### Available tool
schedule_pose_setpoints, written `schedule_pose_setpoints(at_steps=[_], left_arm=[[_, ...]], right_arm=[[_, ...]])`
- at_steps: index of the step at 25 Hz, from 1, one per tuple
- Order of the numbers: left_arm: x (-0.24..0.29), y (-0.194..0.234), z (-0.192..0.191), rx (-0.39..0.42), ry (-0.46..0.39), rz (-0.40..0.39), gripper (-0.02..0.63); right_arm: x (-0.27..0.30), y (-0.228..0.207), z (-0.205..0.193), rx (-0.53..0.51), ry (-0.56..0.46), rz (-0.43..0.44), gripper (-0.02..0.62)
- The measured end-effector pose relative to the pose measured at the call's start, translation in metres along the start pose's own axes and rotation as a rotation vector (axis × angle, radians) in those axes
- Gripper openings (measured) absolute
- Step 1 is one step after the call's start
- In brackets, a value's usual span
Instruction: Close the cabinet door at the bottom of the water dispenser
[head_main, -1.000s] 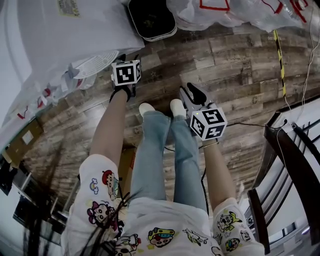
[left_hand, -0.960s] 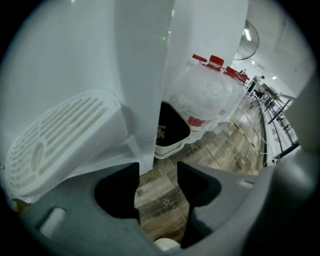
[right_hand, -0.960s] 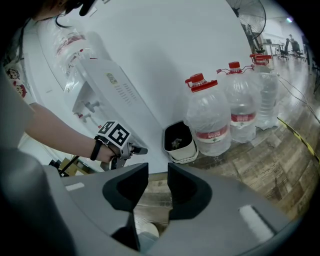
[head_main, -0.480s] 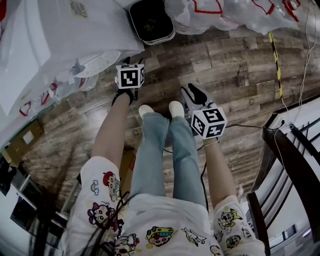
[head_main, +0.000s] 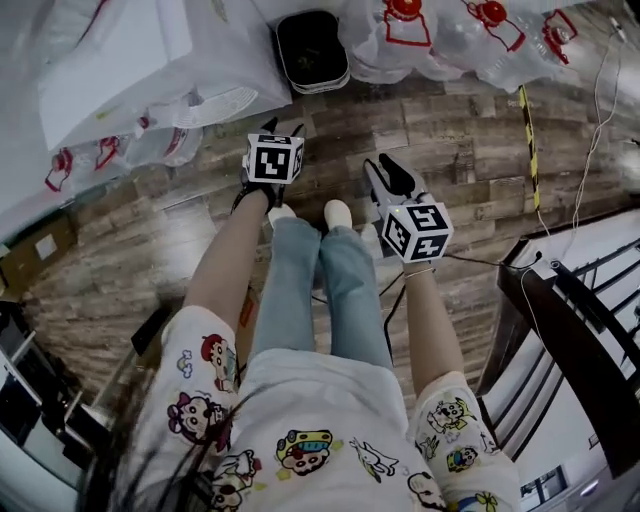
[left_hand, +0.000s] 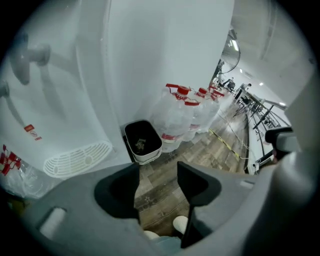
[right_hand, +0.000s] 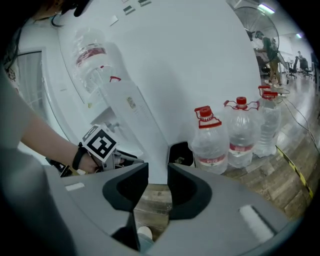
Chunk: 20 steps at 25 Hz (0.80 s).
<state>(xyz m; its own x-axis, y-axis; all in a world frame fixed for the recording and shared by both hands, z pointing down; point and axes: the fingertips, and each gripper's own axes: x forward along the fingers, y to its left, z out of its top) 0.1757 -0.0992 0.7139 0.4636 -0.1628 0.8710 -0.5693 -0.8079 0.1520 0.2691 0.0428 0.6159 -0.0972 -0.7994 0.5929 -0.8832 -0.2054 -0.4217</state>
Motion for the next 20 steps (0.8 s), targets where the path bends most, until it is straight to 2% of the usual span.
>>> schedule_pose_setpoints(at_steps=[5,11,16,20], left_arm=[[-0.055,-0.028,0.013,0.004,-0.07,-0.046,0.236],[-0.131,-0.048,0.044,-0.04,-0.2,-0.083,0.236],[-0.204,-0.067,0.069,0.009,-0.323,-0.094,0.235],[-0.264,-0.077,0.082,0.02,-0.434,-0.098,0.235]], right_arm=[[-0.041,0.031,0.021,-0.068,-0.01,0.039,0.132],[-0.084,0.065,0.062,-0.126,-0.069,0.062,0.132],[-0.119,0.108,0.101,-0.167,-0.129,0.109,0.13],[-0.143,0.149,0.134,-0.214,-0.181,0.188,0.129]])
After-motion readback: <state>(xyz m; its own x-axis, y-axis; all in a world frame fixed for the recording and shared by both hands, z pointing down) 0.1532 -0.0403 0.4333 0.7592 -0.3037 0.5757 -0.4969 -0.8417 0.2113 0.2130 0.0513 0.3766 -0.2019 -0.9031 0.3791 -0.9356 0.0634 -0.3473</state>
